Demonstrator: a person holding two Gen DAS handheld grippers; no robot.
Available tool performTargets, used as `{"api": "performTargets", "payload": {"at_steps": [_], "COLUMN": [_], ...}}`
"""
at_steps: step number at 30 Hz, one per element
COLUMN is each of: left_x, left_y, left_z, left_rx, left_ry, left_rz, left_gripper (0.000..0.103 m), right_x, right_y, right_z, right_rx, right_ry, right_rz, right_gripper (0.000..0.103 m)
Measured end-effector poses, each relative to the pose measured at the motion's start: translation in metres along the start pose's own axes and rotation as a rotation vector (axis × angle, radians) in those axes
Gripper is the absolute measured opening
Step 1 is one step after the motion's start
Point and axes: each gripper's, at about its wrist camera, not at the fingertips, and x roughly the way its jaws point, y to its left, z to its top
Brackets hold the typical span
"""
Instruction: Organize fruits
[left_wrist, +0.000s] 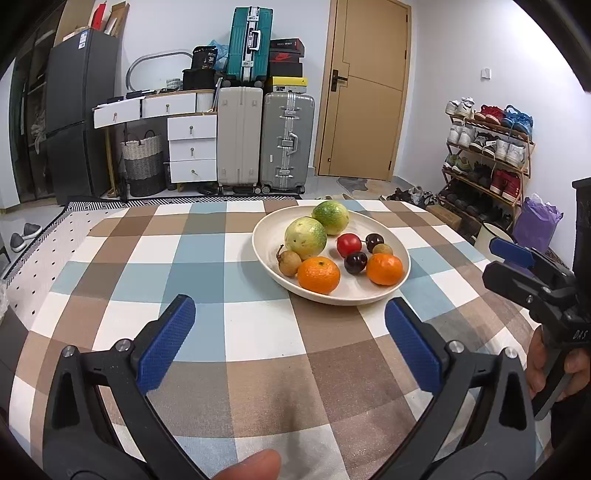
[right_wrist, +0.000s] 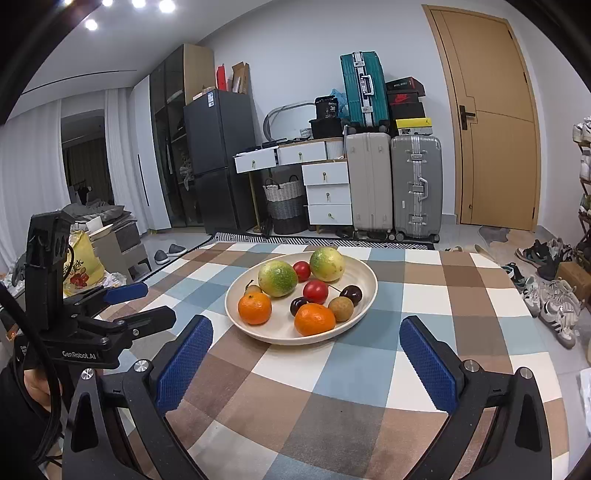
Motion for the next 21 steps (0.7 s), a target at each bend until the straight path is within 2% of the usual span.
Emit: {"api": "performTargets", "payload": {"at_steps": [21], "left_x": [0.0016], "left_y": [0.0006], "left_z": [-0.001], "left_rx": [-0.002], "left_ry": [0.002], "left_rz": [0.007], "left_gripper": [0.102], "right_x": [-0.0007], "right_y": [-0.0009], "right_z": [-0.0001], "right_rx": [0.002], "right_ry": [0.0], "right_rz": [-0.002], "right_gripper": [0.103]}}
